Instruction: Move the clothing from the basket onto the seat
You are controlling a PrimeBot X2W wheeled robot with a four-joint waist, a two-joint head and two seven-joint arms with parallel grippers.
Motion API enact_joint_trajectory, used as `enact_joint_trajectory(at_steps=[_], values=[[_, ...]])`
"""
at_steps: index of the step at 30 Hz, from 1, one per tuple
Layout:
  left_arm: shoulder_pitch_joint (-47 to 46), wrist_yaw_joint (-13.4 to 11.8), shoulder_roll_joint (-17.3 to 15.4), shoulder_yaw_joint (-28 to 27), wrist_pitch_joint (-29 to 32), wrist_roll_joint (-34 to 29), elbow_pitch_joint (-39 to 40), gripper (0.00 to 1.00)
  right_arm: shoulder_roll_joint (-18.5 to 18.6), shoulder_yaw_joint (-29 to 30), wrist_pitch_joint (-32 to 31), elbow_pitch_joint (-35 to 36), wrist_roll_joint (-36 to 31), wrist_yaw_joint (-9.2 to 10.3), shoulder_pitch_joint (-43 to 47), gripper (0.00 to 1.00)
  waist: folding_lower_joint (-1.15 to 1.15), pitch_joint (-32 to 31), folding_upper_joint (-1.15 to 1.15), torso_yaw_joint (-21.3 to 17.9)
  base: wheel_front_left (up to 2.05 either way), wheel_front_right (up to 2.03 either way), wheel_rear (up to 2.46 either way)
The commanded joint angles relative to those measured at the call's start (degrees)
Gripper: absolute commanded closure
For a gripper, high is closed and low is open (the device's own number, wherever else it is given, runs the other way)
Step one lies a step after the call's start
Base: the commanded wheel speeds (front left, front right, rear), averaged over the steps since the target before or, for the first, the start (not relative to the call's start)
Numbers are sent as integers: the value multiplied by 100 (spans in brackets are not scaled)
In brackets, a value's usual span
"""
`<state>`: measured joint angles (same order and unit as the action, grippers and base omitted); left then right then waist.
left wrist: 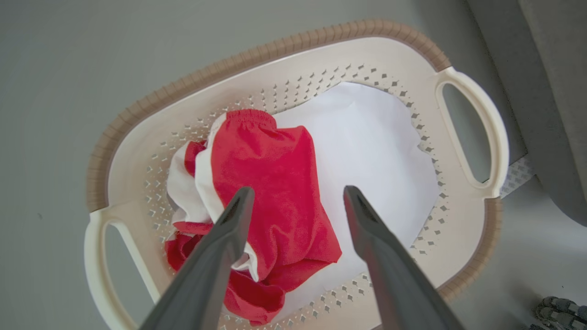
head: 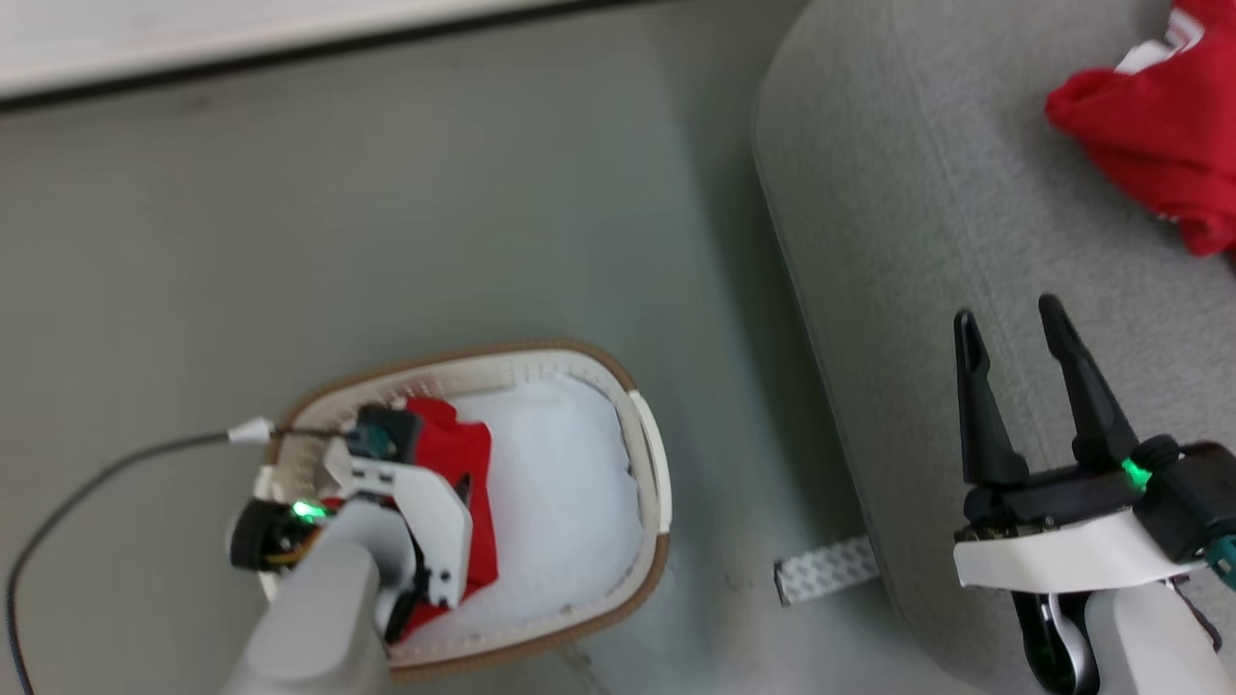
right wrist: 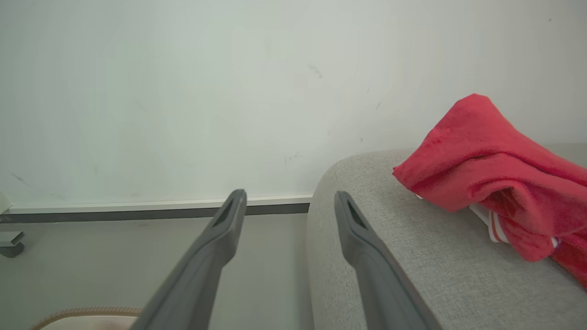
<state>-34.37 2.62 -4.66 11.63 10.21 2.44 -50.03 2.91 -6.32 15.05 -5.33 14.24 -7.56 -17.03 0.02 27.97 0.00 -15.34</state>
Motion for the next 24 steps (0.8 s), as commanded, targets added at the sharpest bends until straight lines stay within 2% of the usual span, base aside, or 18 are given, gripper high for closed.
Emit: enact_joint_trajectory(at_steps=[1, 9, 15, 21, 22, 23, 24], values=[[-254, -73, -119, -41, 52, -79, -152, 0, -1, -35, 19, 85, 122, 14, -165, 0, -2, 794, 0, -268, 0, 0, 0], [-1132, -422, -358, -71, 98, -141, -859, 0, -2, -207, 19, 264, 428, 14, -519, 0, -2, 1553, 0, -376, 0, 0, 0], [-1591, -469, -514, 43, 30, -235, -1214, 0, -1, -244, 19, 462, 513, 14, -653, 0, -2, 2062, 0, -413, 0, 0, 0], [-1839, -374, -532, 208, -87, -307, -1552, 0, -1, -136, 19, 526, 437, 14, -653, 0, -2, 2369, 0, -373, 0, 0, 0], [-1860, -366, -539, 248, -114, -335, -1606, 17, -1, -123, 19, 524, 418, 15, -657, 0, -2, 2384, 0, -366, 0, 0, 0], [-1860, -366, -539, 248, -114, -335, -1606, 17, -1, -123, 19, 524, 418, 15, -657, 0, -2, 2384, 0, -366, 0, 0, 0], [-1875, -322, -525, 267, -119, -319, -1666, 76, 0, -107, 19, 521, 416, 15, -660, 0, -2, 2392, 0, -354, 0, 0, 0]])
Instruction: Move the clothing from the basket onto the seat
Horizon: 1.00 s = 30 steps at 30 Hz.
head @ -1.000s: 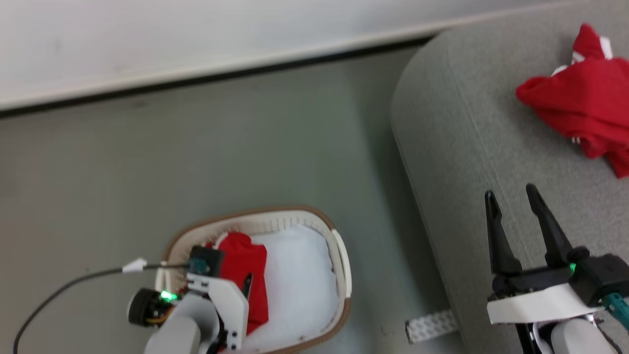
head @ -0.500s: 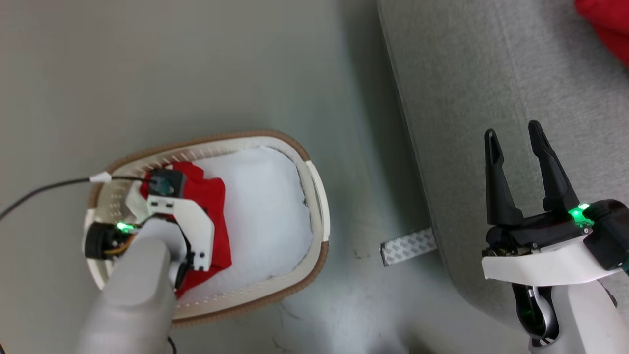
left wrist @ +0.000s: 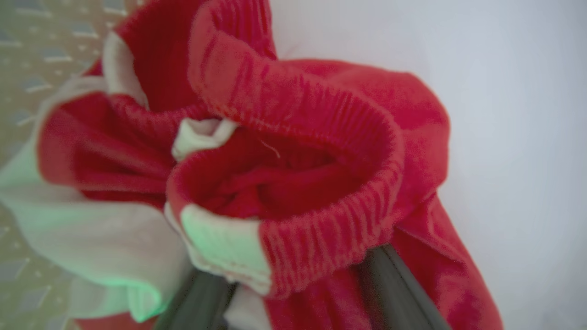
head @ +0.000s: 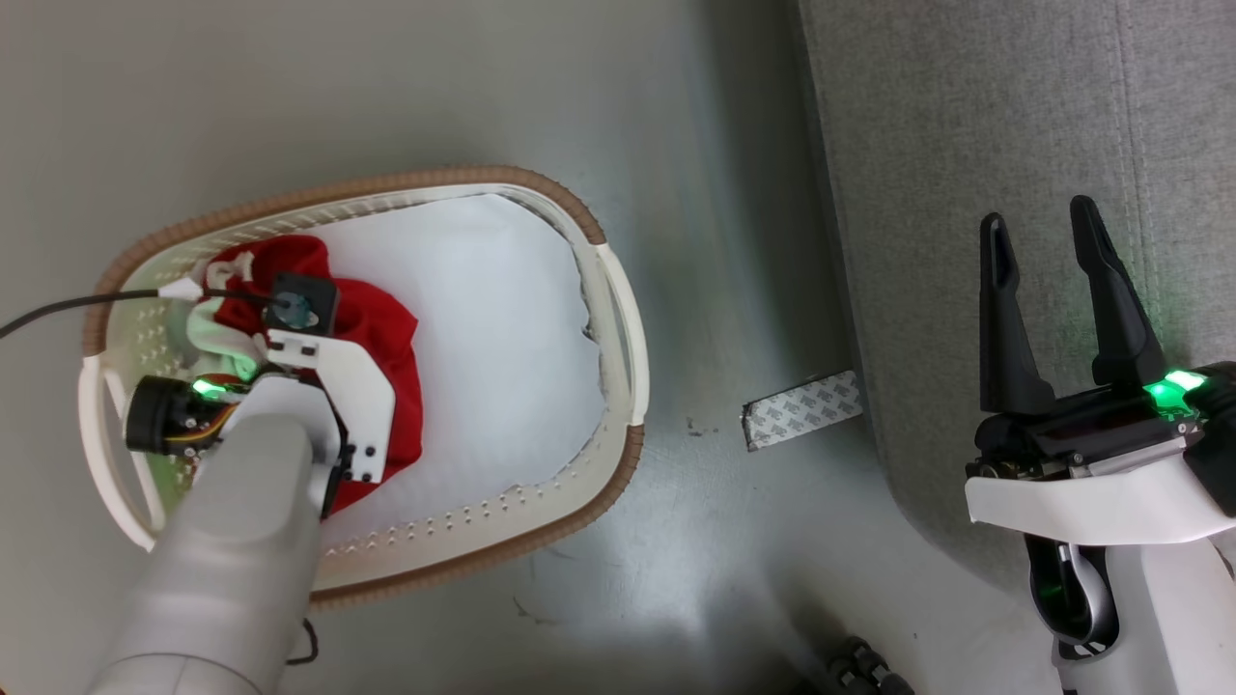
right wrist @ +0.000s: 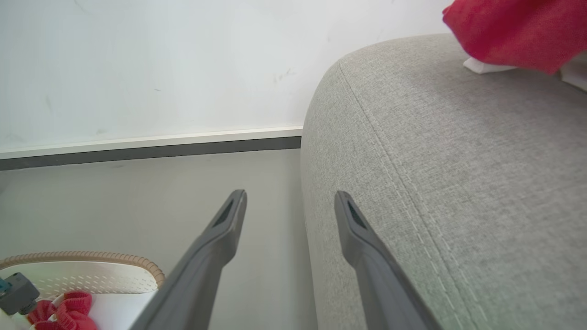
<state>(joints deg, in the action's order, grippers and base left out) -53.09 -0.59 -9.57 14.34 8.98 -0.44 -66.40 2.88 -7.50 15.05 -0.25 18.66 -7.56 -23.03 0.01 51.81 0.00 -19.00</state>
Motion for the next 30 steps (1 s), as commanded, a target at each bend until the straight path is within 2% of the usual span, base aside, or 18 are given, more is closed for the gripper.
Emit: enact_joint_trajectory(at_steps=[1, 5, 9, 12, 20, 24, 30], values=[[-14, 38, -15, 17, -6, -17, -92, 100, 2, 28, 19, 4, -32, 15, -63, 0, -1, 8, 0, 29, 0, 0, 0], [-4, 203, 103, 44, -177, 85, -255, 100, 2, 92, 19, -103, -82, 15, -46, 0, -1, -155, 0, 148, 0, 0, 0], [170, 335, 269, -105, -587, 384, -319, 100, 3, 108, 19, -227, -163, 15, 47, 0, -1, -575, 0, 311, 0, 0, 0], [396, 508, 423, -168, -1021, 570, -317, 100, 6, 160, 19, -343, -261, 15, 174, 0, -1, -1046, 0, 484, 0, 0, 0], [1168, 756, 642, -167, -1959, 1106, -227, 100, 7, 232, 19, -715, -577, 15, 738, 0, -1, -2563, 0, 1013, 0, 0, 0], [1541, 800, 663, -87, -2148, 1460, 14, 100, 7, 179, 19, -897, -700, 15, 1089, 0, -1, -3284, 0, 1251, 0, 0, 0], [1980, 805, 657, 460, -2092, 2246, 1021, 100, 6, 26, 19, -1113, -781, 15, 1543, 0, -1, -4109, 0, 1513, 0, 0, 0]])
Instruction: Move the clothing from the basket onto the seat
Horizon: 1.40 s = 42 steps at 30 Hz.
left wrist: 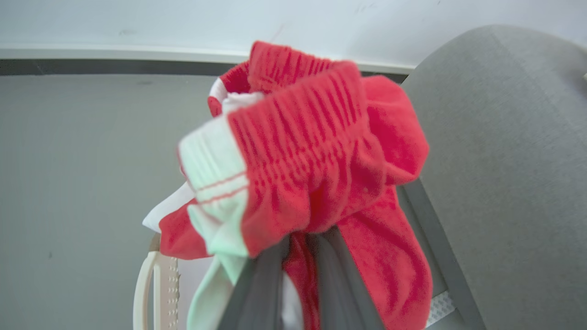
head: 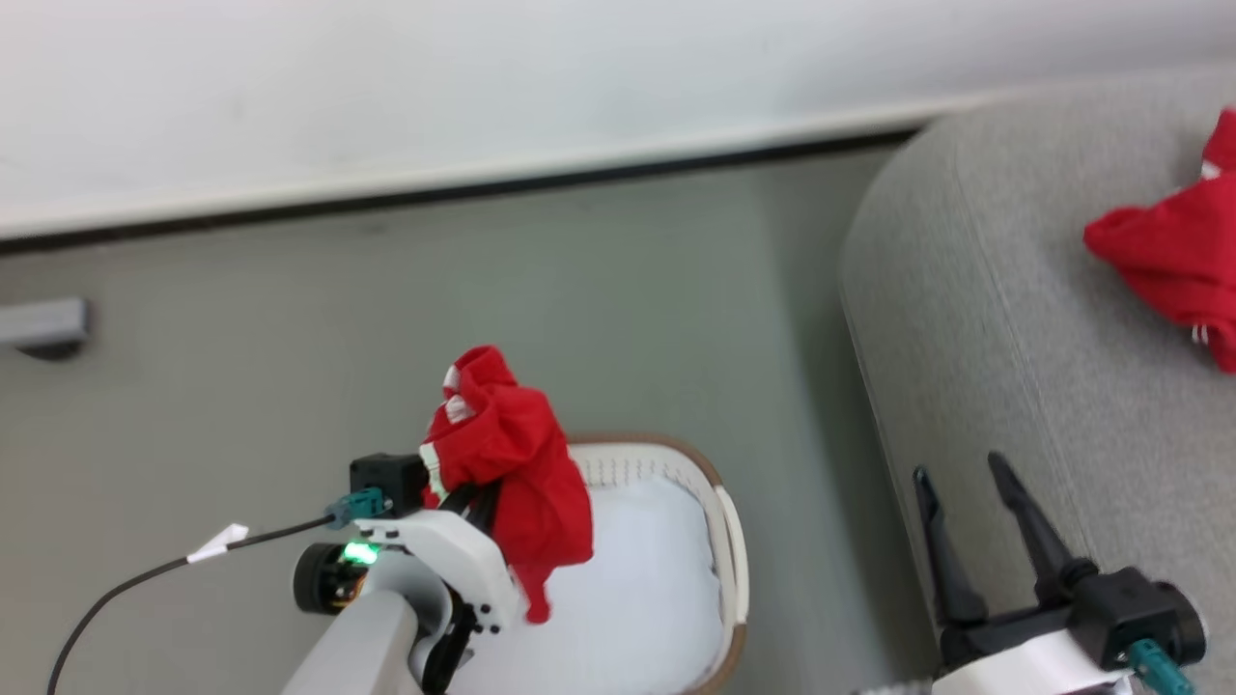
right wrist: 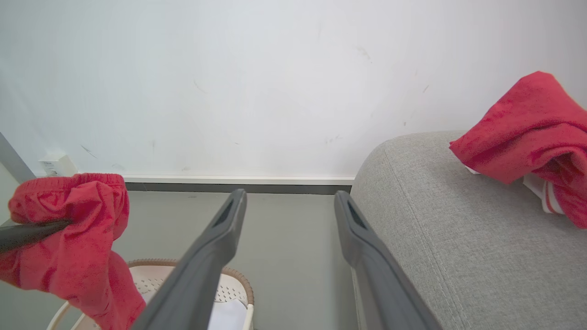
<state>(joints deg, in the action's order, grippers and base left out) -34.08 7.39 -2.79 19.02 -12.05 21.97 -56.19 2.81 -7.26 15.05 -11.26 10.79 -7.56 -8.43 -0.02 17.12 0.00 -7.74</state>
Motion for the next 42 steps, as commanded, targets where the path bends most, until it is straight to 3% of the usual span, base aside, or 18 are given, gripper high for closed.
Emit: enact_joint_trajectory(at_steps=[1, 12, 22, 26, 33, 42], values=[[124, 8, -26, 22, 27, 79, 170, 100, 14, -48, 19, -48, -3, 15, 138, 0, 2, -751, 0, 420, 0, 0, 0], [743, -310, -89, 205, 795, 275, 2727, 100, 14, -703, 19, -108, -74, 14, 432, 0, 2, -1523, 0, 520, 0, 0, 0], [1376, -732, -268, 369, 1709, 267, 5018, 100, 59, -2033, 19, 129, 194, 15, 63, 0, 2, -1695, 0, 473, 0, 0, 0], [1528, -812, -305, 451, 1915, 247, 5446, 100, 204, -2501, 19, 193, 475, 15, -208, 0, 2, -1714, 0, 472, 0, 0, 0], [1705, -810, -295, 663, 2102, 269, 5802, 100, 350, -2697, 19, -46, 517, 15, -660, 0, 2, -1742, 0, 552, 0, 0, 0], [1840, -700, -219, 996, 2235, 410, 5948, 100, 196, -3066, 19, -766, 1102, 15, -1187, 0, 2, -1785, 0, 701, 0, 0, 0]])
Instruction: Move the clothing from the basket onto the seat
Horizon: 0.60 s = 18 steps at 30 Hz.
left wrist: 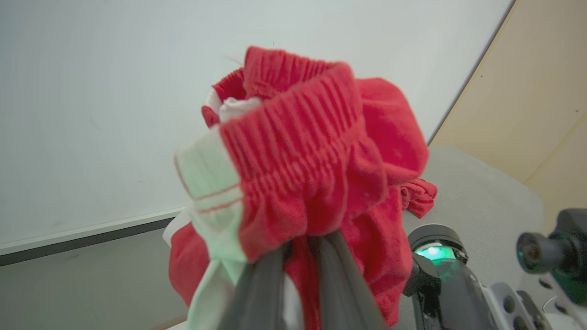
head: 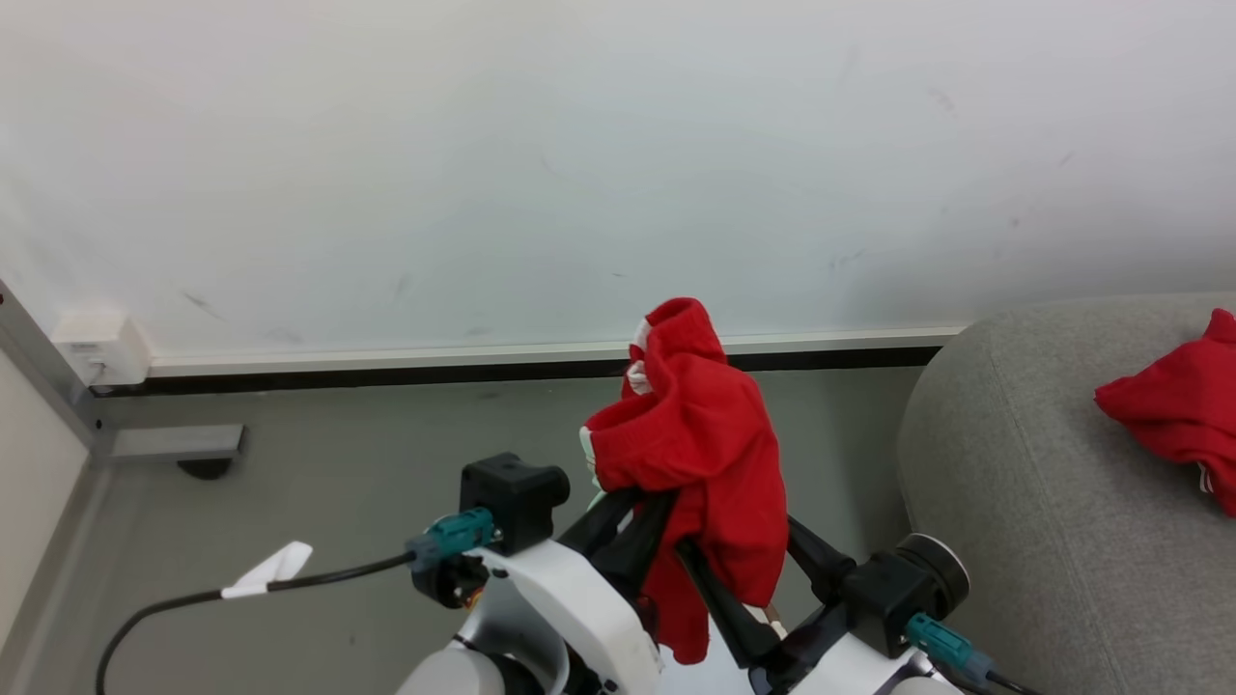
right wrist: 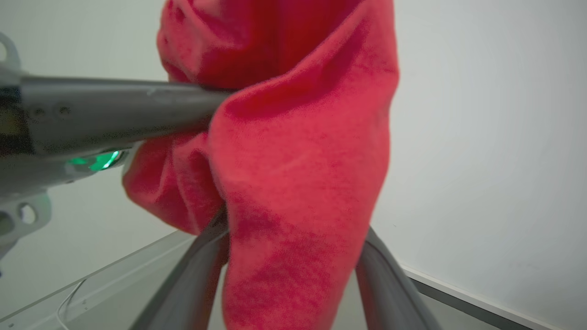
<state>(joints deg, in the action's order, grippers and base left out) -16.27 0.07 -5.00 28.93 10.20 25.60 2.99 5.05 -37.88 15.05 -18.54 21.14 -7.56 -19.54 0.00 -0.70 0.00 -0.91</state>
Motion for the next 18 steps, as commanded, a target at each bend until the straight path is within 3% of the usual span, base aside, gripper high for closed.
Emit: enact_joint_trajectory(at_steps=[1, 2, 3, 4, 11, 12, 13, 18], values=[[66, 32, 9, 35, 10, 44, 28, 100, -46, -1, 18, -119, 123, 15, -118, 0, 0, -7, 0, 39, 0, 0, 0], [76, 34, 15, 63, 8, 49, 18, 100, -61, -1, 19, -179, 143, 15, -166, 13, 0, -9, 0, 61, 0, 0, 0], [83, 34, 19, 84, 5, 54, 5, 100, -78, 9, 19, -217, 164, 15, -197, 75, 0, -11, 0, 80, 0, 0, 0], [85, 35, 21, 106, 3, 46, -14, 100, -102, -10, 19, -222, 231, 14, -210, 100, 0, -13, 0, 99, 0, 0, 0], [105, 10, -28, 156, -79, -34, -116, 97, -156, 58, 20, -207, 423, 15, -220, 100, 0, -5, 0, 156, 0, 0, 0], [96, 6, -46, 161, -115, -69, -128, 58, -159, 97, 20, -208, 426, 15, -210, 100, 0, -3, 0, 153, 0, 0, 0], [77, 6, -71, 173, -140, -113, -141, 3, -163, 125, 20, -200, 438, 15, -198, 100, 0, 3, 0, 150, 0, 0, 0], [43, 18, -133, 219, -236, -215, -230, 0, -176, 335, 20, -145, 404, 14, -148, 100, 0, 28, 0, 119, 0, 0, 0]])
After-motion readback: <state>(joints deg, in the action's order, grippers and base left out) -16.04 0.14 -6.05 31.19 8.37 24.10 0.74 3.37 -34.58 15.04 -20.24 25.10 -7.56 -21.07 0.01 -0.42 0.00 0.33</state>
